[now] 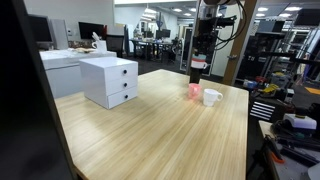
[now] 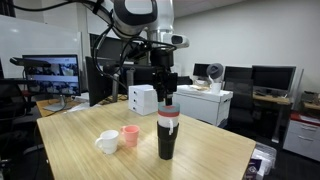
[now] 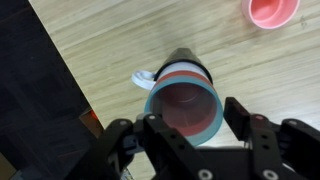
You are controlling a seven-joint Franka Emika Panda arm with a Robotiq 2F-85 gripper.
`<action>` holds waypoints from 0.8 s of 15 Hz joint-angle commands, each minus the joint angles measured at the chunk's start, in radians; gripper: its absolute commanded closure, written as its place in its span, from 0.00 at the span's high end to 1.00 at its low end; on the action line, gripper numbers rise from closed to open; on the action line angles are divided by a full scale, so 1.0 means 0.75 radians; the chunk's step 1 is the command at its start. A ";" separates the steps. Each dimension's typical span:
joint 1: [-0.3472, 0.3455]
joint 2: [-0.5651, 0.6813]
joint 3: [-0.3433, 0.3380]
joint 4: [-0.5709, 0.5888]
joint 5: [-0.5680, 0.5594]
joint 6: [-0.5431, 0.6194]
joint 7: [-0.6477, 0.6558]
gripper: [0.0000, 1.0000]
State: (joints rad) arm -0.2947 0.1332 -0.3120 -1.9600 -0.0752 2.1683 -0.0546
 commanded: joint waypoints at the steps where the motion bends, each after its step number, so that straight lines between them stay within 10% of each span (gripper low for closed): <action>1: -0.015 0.024 0.014 0.040 0.050 -0.037 -0.017 0.35; 5: -0.016 0.031 0.017 0.041 0.056 -0.038 -0.016 0.07; 12: 0.002 0.031 0.026 0.039 0.017 -0.075 0.002 0.06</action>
State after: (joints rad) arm -0.2947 0.1525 -0.3035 -1.9497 -0.0582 2.1592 -0.0546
